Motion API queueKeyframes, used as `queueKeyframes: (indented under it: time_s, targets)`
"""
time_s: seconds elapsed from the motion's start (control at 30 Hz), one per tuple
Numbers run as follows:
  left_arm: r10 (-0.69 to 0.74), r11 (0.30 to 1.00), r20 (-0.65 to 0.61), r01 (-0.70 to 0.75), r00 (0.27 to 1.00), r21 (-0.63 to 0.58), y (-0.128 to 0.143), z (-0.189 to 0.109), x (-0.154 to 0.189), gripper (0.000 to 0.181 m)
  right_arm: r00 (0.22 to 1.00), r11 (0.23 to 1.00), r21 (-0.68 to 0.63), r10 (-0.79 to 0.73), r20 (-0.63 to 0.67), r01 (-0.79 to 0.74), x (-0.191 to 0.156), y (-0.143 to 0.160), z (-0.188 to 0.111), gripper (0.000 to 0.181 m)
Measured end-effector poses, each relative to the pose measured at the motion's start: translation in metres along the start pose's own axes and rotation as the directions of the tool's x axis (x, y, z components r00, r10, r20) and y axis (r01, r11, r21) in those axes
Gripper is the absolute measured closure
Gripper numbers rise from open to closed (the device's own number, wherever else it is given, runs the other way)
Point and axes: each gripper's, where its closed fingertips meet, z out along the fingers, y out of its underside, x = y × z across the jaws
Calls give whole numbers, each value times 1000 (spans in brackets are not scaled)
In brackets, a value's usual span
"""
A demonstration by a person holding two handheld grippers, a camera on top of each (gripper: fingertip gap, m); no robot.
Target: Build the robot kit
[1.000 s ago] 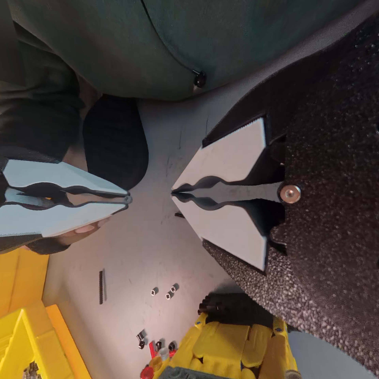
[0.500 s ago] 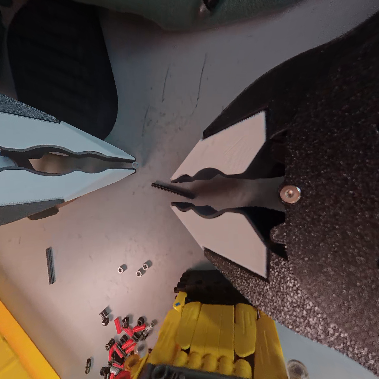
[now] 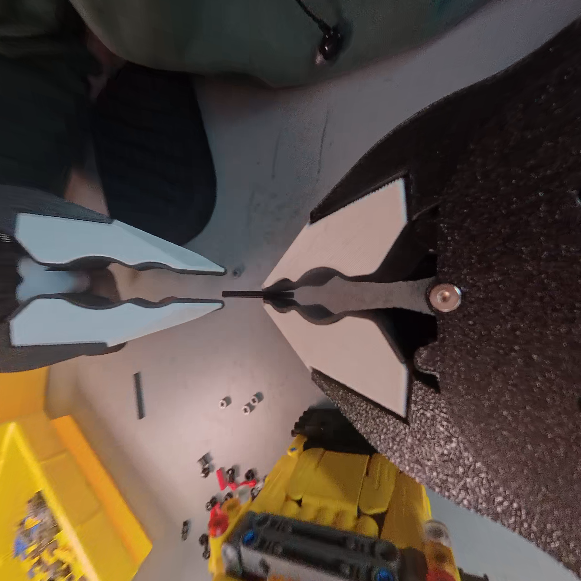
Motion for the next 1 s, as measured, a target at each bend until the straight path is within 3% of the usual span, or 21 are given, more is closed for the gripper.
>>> queueKeyframes:
  time_s: [0.1, 0.23, 0.43, 0.77, 1.0]
  targets:
    - [-15, 984, 9, 14, 1000, 176, -27, -17, -3, 178, 999, 986, 162, 30, -20, -27, 5, -27, -7, 165]
    - [-23, 955, 8, 20, 1000, 296, -45, -30, -2, 178, 996, 923, 374, 84, 26, -88, 4, -60, -22, 173]
    - [-13, 914, 4, 10, 1000, 406, -61, -44, 0, 178, 996, 889, 450, 92, 6, -85, 7, -72, -33, 170]
    - [-6, 907, 11, 1, 1000, 421, -66, -45, 3, 178, 996, 874, 479, 81, 23, -82, 2, -81, -37, 177]
    - [5, 966, -27, 2, 1000, 257, -44, -22, 13, 175, 1000, 971, 238, 19, 2, -19, -7, -60, -9, 178]
